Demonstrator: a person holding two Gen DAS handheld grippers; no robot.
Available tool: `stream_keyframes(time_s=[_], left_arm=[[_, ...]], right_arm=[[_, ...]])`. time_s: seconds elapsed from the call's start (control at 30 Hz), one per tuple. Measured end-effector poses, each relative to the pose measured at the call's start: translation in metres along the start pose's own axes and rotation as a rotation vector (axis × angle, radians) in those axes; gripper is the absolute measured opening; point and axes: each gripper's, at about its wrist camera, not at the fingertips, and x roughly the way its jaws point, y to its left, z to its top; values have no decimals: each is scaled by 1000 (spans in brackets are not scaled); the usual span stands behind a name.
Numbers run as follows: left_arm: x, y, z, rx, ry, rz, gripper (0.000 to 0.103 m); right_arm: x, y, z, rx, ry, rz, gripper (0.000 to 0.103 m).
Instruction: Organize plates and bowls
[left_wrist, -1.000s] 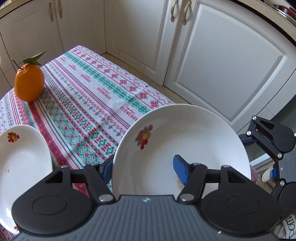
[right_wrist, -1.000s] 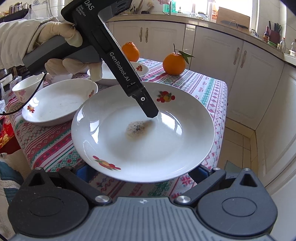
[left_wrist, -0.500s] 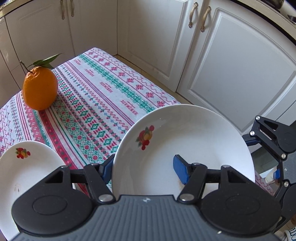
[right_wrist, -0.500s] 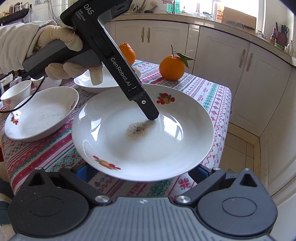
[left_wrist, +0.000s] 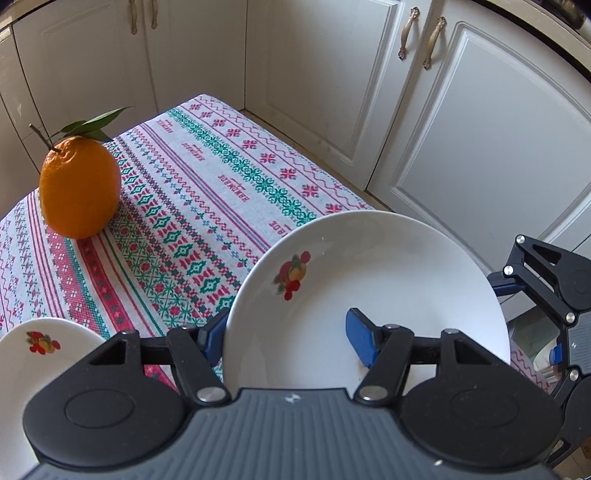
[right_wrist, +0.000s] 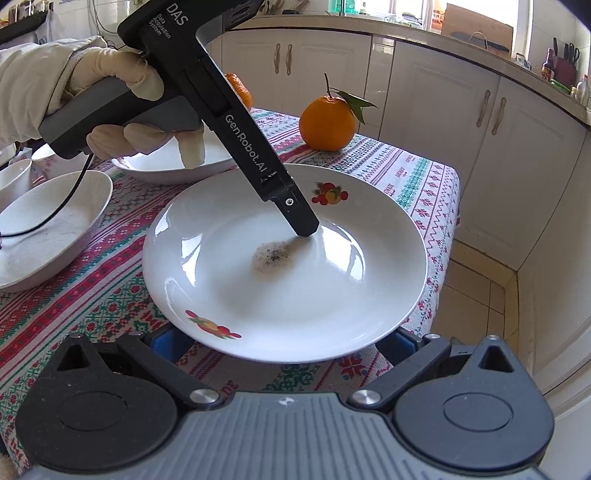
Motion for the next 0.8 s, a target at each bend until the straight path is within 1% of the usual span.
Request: stream_keyframes(time_s=[0.23,0.37,0.53,0.6,0.8], left_arm=[[9,4,4,-12,2,9,65],[9,3,4,-2,-2,13,65],[7,3,3,-4,-4,15,69],[2,2,1,-8,-14,19,74],[-26,-3,-6,3,-56,64,79]], right_arm=[[7,-5,1,21,8,-1,103],[7,-5,0,28,4,0,103],[6,-5,0,31,6,-7,103],[3,-4,0,28,6,-20,103],[-14,1,-2,76,-18,-38,103]])
